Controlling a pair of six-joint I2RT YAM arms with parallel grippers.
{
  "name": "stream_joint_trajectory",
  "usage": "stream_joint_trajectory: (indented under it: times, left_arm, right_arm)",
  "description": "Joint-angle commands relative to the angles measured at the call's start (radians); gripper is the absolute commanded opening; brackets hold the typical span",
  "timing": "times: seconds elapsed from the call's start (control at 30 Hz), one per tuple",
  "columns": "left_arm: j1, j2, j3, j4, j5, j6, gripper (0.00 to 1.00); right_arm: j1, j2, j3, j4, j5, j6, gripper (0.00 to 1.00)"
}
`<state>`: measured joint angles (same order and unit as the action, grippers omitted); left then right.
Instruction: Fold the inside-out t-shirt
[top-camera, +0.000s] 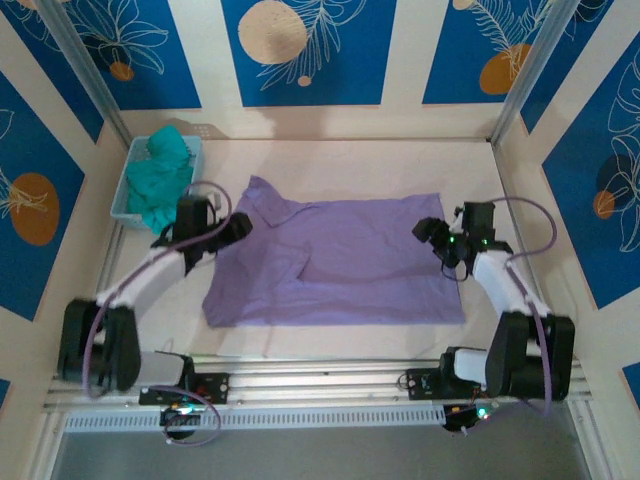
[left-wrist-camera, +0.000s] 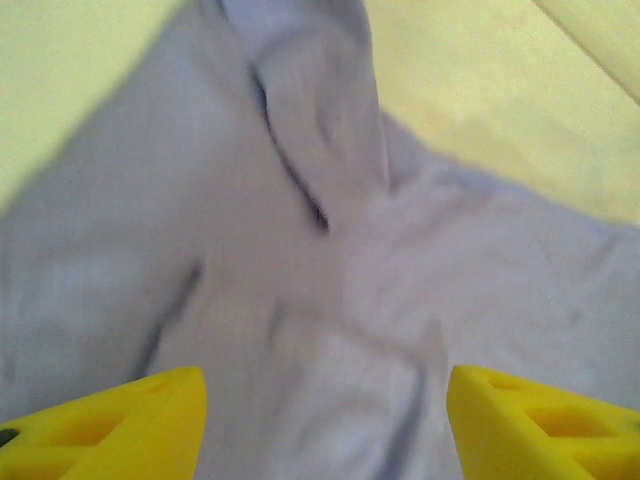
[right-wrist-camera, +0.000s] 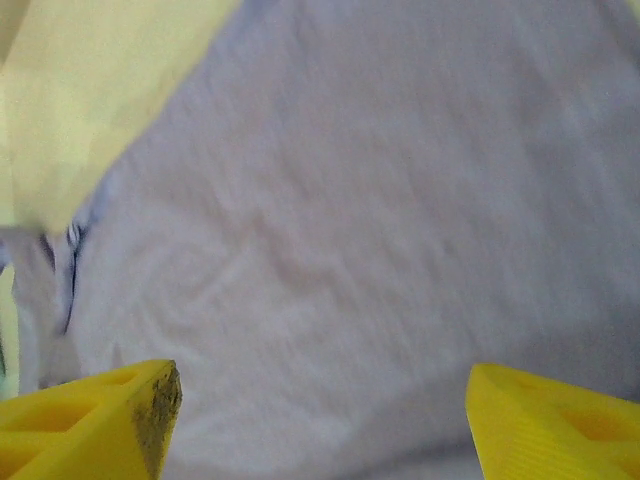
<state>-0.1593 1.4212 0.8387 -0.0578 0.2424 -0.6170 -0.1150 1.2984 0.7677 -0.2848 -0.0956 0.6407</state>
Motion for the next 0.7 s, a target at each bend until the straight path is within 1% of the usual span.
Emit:
stream_joint_trajectory:
  times: [0.0, 0.13, 0.2, 0.3, 0.47, 0.6, 0.67]
  left_arm:
    - [0.053, 0.213, 0.15, 0.075, 0.032, 0.083, 0.64]
    - [0.081, 0.429, 0.382, -0.008, 0.081, 0.151, 0.63]
    - [0.086, 0.514, 0.481, -0.057, 0.092, 0.19, 0.64]
    - [0.09, 0.603, 0.593, -0.132, 0.088, 0.244, 0.63]
    - [0.093, 0.711, 0.725, -0.222, 0.077, 0.306, 0.63]
    - [0.092, 0.78, 0.81, -0.271, 0.105, 0.337, 0.57]
    - [0.092, 0.8, 0.837, -0.284, 0.125, 0.342, 0.52]
  right_arm:
    - [-0.022, 0.141, 0.127, 0.114, 0.055, -0.034, 0.76]
    - [-0.054, 0.36, 0.337, 0.035, 0.09, -0.032, 0.74]
    - [-0.072, 0.476, 0.441, -0.01, 0.084, -0.04, 0.72]
    - [-0.08, 0.591, 0.554, -0.069, 0.051, -0.053, 0.7]
    - [-0.081, 0.628, 0.571, -0.044, 0.014, -0.041, 0.7]
    - [-0.08, 0.646, 0.579, -0.048, -0.013, -0.041, 0.7]
    - [-0.078, 0.646, 0.578, -0.048, -0.016, -0.041, 0.7]
